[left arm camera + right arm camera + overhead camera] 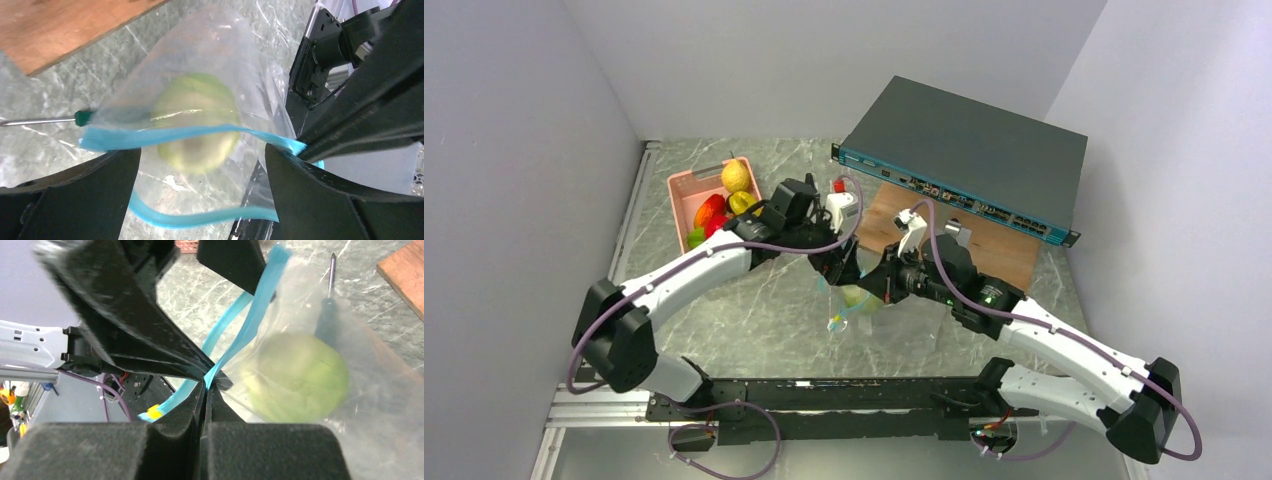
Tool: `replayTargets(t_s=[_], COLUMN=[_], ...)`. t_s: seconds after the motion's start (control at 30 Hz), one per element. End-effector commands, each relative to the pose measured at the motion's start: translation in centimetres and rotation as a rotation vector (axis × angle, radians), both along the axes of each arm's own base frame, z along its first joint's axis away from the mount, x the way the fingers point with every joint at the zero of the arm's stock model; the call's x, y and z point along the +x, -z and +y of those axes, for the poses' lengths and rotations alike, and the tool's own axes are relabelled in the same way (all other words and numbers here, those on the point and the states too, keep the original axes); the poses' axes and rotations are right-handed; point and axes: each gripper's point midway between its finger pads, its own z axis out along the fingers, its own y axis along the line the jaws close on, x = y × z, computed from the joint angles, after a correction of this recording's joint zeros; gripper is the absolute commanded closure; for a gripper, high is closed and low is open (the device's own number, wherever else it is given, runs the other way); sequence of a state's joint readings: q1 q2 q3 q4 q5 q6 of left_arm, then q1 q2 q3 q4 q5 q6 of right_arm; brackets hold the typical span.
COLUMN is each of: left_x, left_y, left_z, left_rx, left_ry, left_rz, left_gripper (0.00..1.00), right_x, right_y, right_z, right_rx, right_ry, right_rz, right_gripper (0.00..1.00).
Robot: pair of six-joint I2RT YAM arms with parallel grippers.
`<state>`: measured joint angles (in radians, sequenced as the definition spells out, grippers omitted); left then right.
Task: Place the food in the zip-top bag and seal the zipper
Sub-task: Place the fake fruit in the zipper food storage bag, then adjust the zipper food storage bag at the center of the board.
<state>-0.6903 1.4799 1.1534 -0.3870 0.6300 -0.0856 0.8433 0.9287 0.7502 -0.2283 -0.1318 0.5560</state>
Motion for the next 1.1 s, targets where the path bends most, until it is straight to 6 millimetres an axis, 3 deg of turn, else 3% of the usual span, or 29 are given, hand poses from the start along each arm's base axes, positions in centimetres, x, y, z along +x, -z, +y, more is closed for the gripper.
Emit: replayTargets(t_s=[0.0,0.17,0.4,0.77,0.9,1.07], left_x=[-0.1,0.8,2.6,2.3,1.2,0.4], left_y=[-5.1,-6.8,-6.4,-4.3,-3.9,-3.7], left_z=[0.5,2.0,3.7,2.5,1.2,0.2], left_rx=[-0.09,-0.109,-0.067,-0.026,-0.061,-0.1], left_ry=[-0.027,-0.114,-0.264,-0.202,-0.117,-0.065], left_rz=[-0.162,-0.266,-0.295,-0.197,-0.134,-0.075], left_gripper=[0.0,0.02,0.25,0.2,0.11,0.12], right_x=[0.8,0.9,1.1,0.7,0.4,0.4], right_y=[-0.8,-1.0,-3.1,-6.1,-5.6,-4.8], right_z=[-0.3,-1.0,-2.2,-4.5,-3.9,-3.3], right_rx=[0.028,0.032,0.057,0.13,0.128,0.121], right_ry=[0.052,0.081,0.136,0.221,0.194,0.173], right_rz=[-0.032,-0.035,-0.073,-0.114,-0.096,-0.079], right_gripper=[1.0,1.0,1.0,1.0,1.0,1.0])
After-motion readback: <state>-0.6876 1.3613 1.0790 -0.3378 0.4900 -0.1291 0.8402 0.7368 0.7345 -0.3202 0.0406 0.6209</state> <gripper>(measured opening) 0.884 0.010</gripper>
